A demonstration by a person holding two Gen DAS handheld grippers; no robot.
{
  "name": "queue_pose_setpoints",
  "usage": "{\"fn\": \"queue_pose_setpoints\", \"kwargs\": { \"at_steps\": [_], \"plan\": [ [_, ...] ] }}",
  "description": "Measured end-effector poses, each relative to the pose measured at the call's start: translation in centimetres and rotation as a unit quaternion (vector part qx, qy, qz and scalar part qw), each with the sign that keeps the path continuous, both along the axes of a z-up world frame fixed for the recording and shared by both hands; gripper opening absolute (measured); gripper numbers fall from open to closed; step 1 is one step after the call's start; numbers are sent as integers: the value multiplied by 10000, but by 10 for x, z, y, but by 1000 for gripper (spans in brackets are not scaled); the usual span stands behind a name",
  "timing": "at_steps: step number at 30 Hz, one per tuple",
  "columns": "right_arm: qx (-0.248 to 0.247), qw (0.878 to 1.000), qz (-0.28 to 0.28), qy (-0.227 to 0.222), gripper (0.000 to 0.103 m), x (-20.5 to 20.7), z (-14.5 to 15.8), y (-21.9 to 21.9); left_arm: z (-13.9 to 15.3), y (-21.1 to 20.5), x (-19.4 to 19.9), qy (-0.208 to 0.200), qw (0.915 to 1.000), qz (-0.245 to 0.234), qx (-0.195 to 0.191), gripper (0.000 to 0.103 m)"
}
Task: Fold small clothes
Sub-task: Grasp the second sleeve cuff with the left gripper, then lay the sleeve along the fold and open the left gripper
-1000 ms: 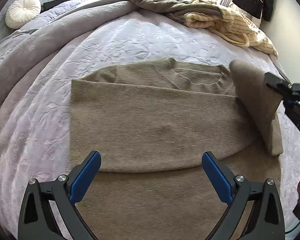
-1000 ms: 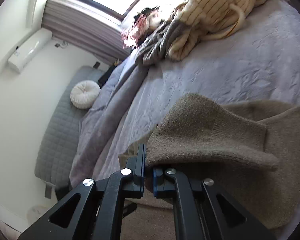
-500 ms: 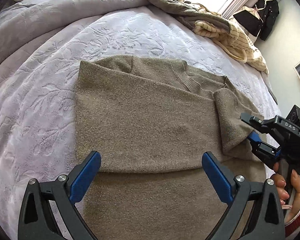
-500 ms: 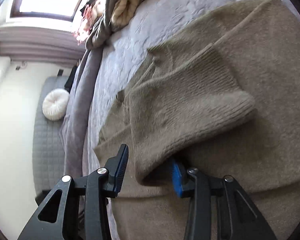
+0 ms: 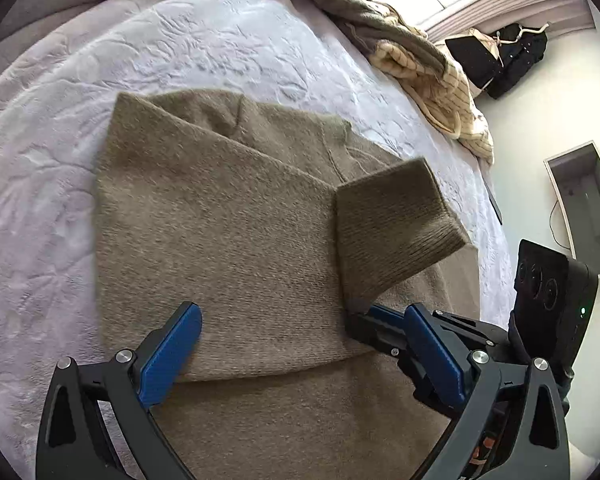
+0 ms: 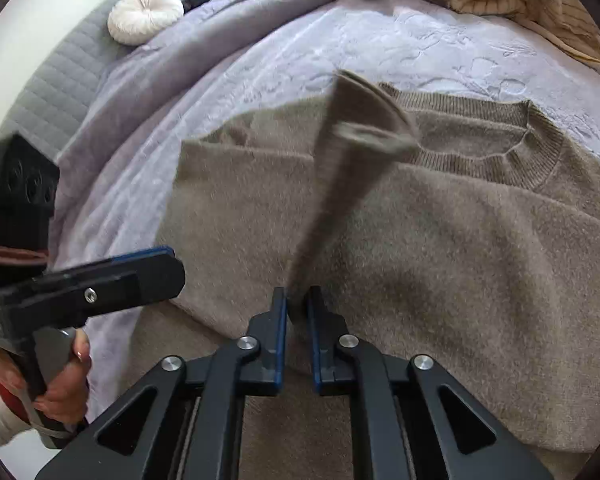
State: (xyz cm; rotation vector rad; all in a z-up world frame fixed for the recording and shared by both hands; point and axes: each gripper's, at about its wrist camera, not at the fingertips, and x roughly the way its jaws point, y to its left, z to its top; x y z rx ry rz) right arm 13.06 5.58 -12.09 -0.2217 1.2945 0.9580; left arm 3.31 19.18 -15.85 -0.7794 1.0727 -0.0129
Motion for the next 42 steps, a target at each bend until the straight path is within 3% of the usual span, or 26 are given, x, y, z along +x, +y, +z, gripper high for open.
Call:
{"fn": "queue_pose_setpoints", "kwargs": {
  "at_steps": [3, 9, 10, 12, 16, 20, 22, 24, 28, 31, 33, 34, 35, 37, 39, 42],
  "plan": [
    [52, 9999, -65, 121, 18, -5, 2, -17, -3, -13, 11, 7, 9998, -212, 38, 101],
    [75, 9959, -811, 394, 22, 1, 8, -85, -1, -28, 31, -65, 9995, -324, 25, 101],
    [82, 9937, -1004, 482, 25, 3, 7, -99, -1, -27, 33, -56, 9996, -273, 47, 101],
    [143, 9866, -1462, 709, 43, 9, 5, -128, -1, -23, 37, -22, 9998, -148, 88, 101],
    [598, 9598, -2450, 1233, 48, 16, 2, -190, -2, -15, 44, 170, 9989, 52, 428, 91],
    [1105, 9200, -3383, 1644, 48, 22, -8, -241, -7, -7, 37, 318, 9983, 192, 438, 91],
    [1275, 9063, -3617, 1774, 48, 22, -13, -254, -9, -4, 33, 368, 9984, 226, 378, 91],
    [1317, 9037, -3651, 1806, 48, 21, -14, -257, -9, -2, 28, 376, 9985, 284, 269, 91],
    [1310, 9108, -3520, 1717, 48, 17, -12, -252, -13, -3, 27, 404, 9977, 525, 166, 91],
    [1391, 9064, -3574, 1771, 48, 19, -15, -260, -6, -5, 39, 250, 9974, 634, 241, 90],
    [1464, 9031, -3627, 1770, 48, 20, -16, -259, -3, -7, 46, 233, 9966, 668, 413, 62],
    [1497, 9014, -3666, 1752, 48, 20, -15, -260, -5, -7, 50, 339, 9965, 601, 478, 31],
    [1547, 8980, -3735, 1739, 48, 21, -15, -262, -9, -6, 52, 461, 9963, 544, 470, 16],
    [1658, 8880, -3917, 1745, 48, 23, -17, -267, -8, -3, 50, 355, 9972, 561, 343, 16],
    [1826, 8701, -4220, 1774, 48, 27, -19, -277, 3, -1, 43, 100, 9976, 545, 408, 16],
    [2112, 8350, -4746, 1816, 45, 35, -25, -294, 20, -2, 33, -98, 9973, 433, 578, 16]
  ]
}}
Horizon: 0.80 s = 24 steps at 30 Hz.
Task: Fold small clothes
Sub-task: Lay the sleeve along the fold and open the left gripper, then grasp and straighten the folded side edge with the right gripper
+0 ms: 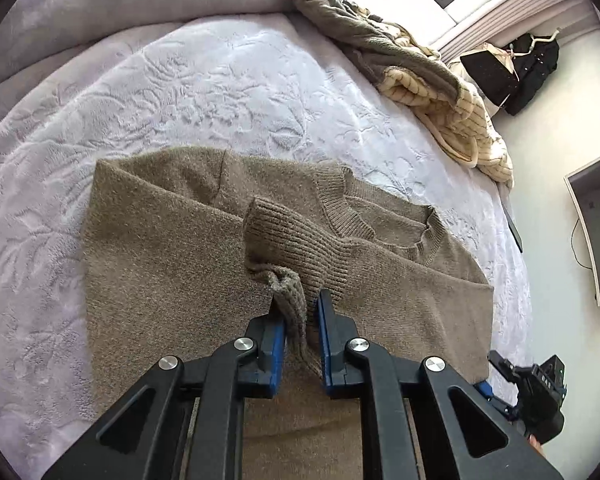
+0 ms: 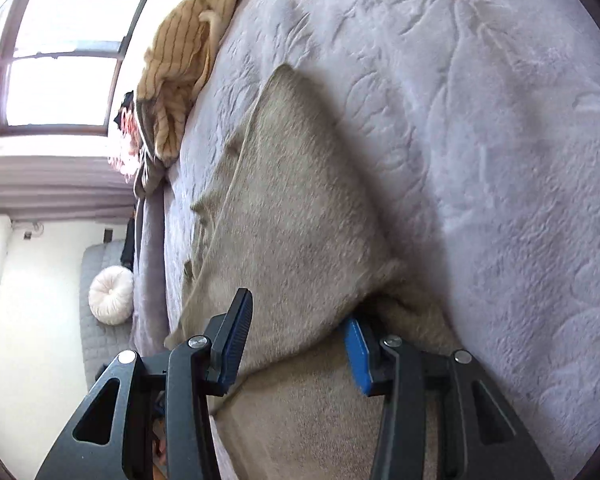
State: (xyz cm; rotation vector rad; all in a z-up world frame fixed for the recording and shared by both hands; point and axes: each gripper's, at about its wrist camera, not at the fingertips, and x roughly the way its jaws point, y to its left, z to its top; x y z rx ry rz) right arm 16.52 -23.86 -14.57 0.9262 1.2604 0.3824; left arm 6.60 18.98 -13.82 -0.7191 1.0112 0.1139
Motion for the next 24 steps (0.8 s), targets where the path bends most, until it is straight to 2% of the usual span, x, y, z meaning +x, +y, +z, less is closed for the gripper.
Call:
{"fn": "queue_pose_setpoints", "kwargs": {
  "at_steps": [1, 2, 3, 6, 8, 10, 13, 16, 19, 22, 24],
  "plan": [
    [26, 9999, -130, 10, 38, 3, 0, -5, 3, 0, -4, 1, 10000, -23, 21, 16],
    [-9, 9999, -160, -22, 16, 7, 2, -8, 5, 1, -8, -2, 10000, -39, 38, 16],
    [-126, 9998, -86, -103, 9, 11, 7, -7, 6, 1, -12, -17, 10000, -57, 42, 16],
    [-584, 9952, 470, -629, 8, 24, 31, 6, -1, -1, -21, 0, 9999, -82, 113, 16],
    [-858, 9899, 796, -800, 8, 29, 34, 11, -16, -1, -25, 110, 9999, -48, 26, 16],
    [-1078, 9867, 975, -721, 8, 32, 22, 11, -32, -2, -29, 236, 9997, -26, 1, 16],
    [-1113, 9866, 1058, -543, 6, 28, 0, 7, -34, 3, -40, 78, 9998, 24, -203, 16],
    [-1024, 9886, 955, -561, 6, 26, -3, 3, -27, 8, -51, 287, 9993, 38, 240, 16],
    [-1035, 9885, 972, -514, 6, 27, -5, 2, -23, 18, -68, 465, 9982, 111, 361, 16],
    [-1052, 9890, 950, -434, 11, 24, 5, 5, -13, 24, -79, 597, 9960, 247, 622, 16],
    [-1056, 9881, 1041, -414, 19, 16, 14, 11, -8, 25, -83, 700, 9934, 258, 869, 17]
  ]
}}
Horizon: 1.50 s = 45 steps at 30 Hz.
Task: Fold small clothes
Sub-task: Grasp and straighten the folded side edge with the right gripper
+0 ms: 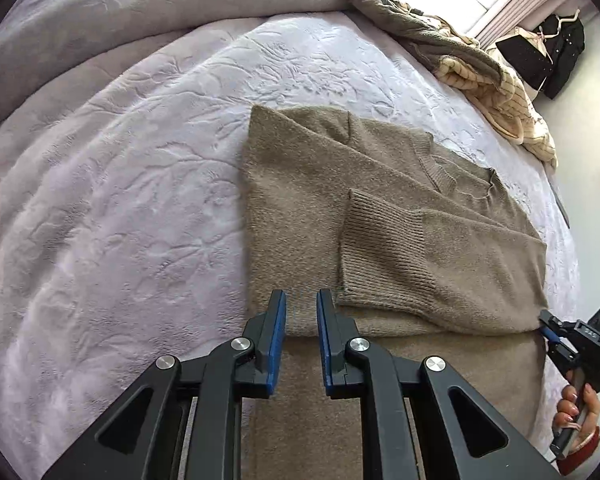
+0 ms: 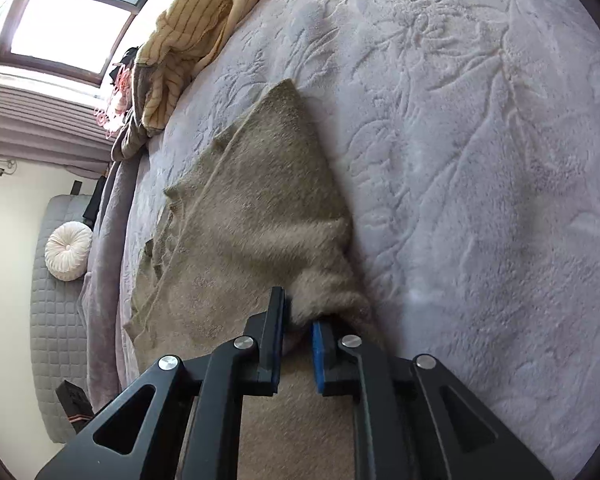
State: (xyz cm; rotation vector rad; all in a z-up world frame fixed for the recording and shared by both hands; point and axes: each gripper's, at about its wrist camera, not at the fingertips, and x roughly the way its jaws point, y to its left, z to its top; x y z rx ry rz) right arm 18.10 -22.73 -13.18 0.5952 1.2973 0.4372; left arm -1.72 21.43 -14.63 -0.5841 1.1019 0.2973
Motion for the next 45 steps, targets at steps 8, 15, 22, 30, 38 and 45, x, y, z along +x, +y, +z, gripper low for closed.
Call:
{"fn": "queue_pose_setpoints", "kwargs": {
  "at_steps": [8, 15, 22, 30, 38, 45],
  "plan": [
    [1393, 9818, 1186, 510, 42, -53, 12, 107, 3, -8, -7, 199, 9984, 64, 524, 100],
    [1965, 9628, 1441, 1171, 41, -71, -28, 229, 1, -3, -27, 342, 9979, 211, 502, 100],
    [1818, 9671, 669, 1646, 41, -78, -56, 242, -16, 14, -48, 581, 9979, 164, 225, 100],
    [1815, 9707, 679, 1419, 8, -73, -47, 244, 0, 18, -63, 259, 9989, 179, 359, 100],
    [988, 9687, 1945, 1180, 27, -78, -32, 248, 5, -4, -33, 220, 9985, -228, 453, 100],
    [-247, 9916, 1179, -461, 37, -24, 44, 114, 19, -30, 17, -33, 9974, -516, 501, 100]
  ]
}}
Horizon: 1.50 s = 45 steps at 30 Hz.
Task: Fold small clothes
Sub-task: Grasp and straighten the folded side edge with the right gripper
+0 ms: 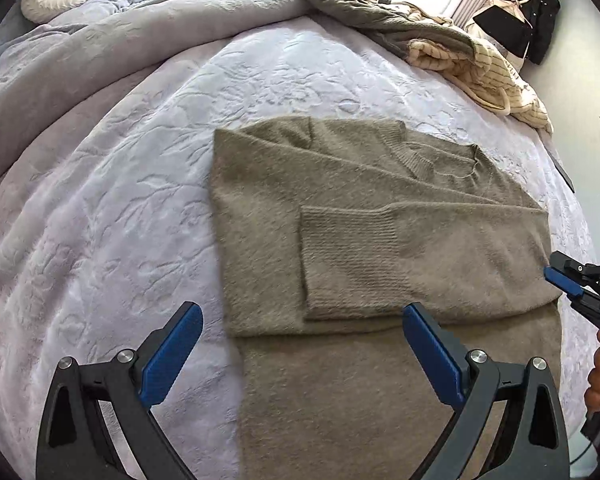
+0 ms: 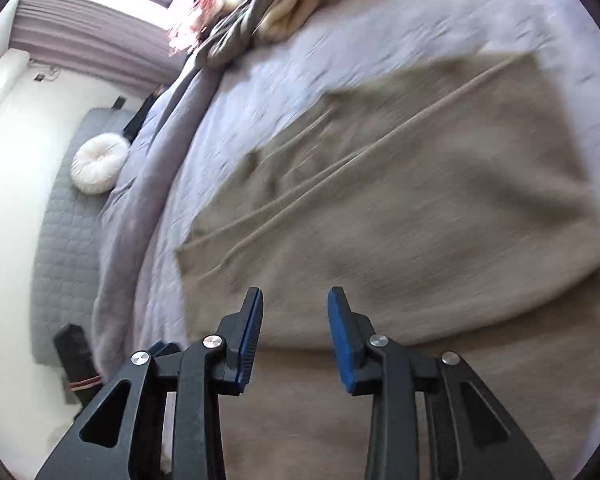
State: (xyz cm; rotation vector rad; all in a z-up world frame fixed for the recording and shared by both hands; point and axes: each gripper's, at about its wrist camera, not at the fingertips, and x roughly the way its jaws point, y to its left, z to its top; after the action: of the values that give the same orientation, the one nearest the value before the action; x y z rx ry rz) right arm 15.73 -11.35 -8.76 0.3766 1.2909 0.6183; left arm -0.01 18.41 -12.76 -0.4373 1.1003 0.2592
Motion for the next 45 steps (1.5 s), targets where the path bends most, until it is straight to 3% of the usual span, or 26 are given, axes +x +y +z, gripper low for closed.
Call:
{"fn": "queue_pose_setpoints", "kwargs": {
  "at_steps": [4, 6, 9, 10, 11, 12, 15, 17, 20, 21, 25, 28, 31, 34, 35, 37, 38, 39, 41, 45],
  "plan": [
    [-982, 9900, -938, -392, 38, 34, 9, -82, -5, -18, 36, -15, 9996, -176, 227, 100],
    [-824, 9894, -1191, -134, 39, 48, -3, -114, -16, -25, 47, 141, 9991, -206, 355, 100],
    [8, 9908, -1167, 690, 39, 59, -38, -130, -37, -31, 55, 470, 9976, -229, 457, 100],
    [230, 9887, -1111, 979, 35, 60, -52, -129, -40, -33, 56, 516, 9970, -239, 524, 100],
    [305, 9874, -1052, 1141, 19, 57, -62, -124, -39, -35, 56, 531, 9965, -263, 593, 100],
    [273, 9874, -1005, 1193, 17, 56, -67, -122, -37, -37, 57, 537, 9962, -269, 626, 100],
    [148, 9950, -830, 533, 15, 51, -41, -113, -32, -41, 58, 508, 9966, -299, 575, 100],
    [-193, 9983, -542, 55, 15, 51, -24, -109, -36, -45, 61, 574, 9958, -351, 613, 100],
    [-1086, 9941, -41, -5, 15, 52, -43, -98, -42, -51, 64, 635, 9948, -390, 699, 100],
    [-1141, 9935, -36, -14, 15, 51, -47, -98, -42, -52, 64, 620, 9949, -393, 699, 100],
    [-1161, 9909, -681, -79, 21, 45, -33, -110, -40, -47, 60, 606, 9953, -433, 614, 100],
    [-1103, 9888, -898, -445, 21, 51, -11, -113, -40, -44, 55, 593, 9955, -406, 614, 100],
    [-753, 9935, -813, -243, 41, 78, -14, -109, -41, -40, 53, 599, 9956, -354, 624, 100],
    [-645, 9941, -867, -64, 44, 101, -27, -100, -41, -41, 53, 599, 9955, -324, 653, 100],
    [-603, 9944, -873, 22, 43, 108, -33, -100, -41, -41, 53, 594, 9956, -319, 643, 100],
    [-548, 9935, -955, 284, 8, 117, -44, -98, -41, -42, 52, 584, 9958, -311, 632, 100],
    [-485, 9937, -958, 327, 7, 118, -44, -98, -41, -44, 51, 574, 9959, -313, 630, 100],
    [-673, 9938, -882, 100, 7, 118, -39, -93, -42, -44, 51, 569, 9959, -319, 625, 100],
    [-1308, 9890, -636, -262, 7, 119, -38, -83, -44, -45, 51, 581, 9957, -333, 643, 100],
    [-1341, 9861, -973, -145, 11, 118, -37, -92, -43, -47, 54, 624, 9956, -319, 622, 100]
  ]
}}
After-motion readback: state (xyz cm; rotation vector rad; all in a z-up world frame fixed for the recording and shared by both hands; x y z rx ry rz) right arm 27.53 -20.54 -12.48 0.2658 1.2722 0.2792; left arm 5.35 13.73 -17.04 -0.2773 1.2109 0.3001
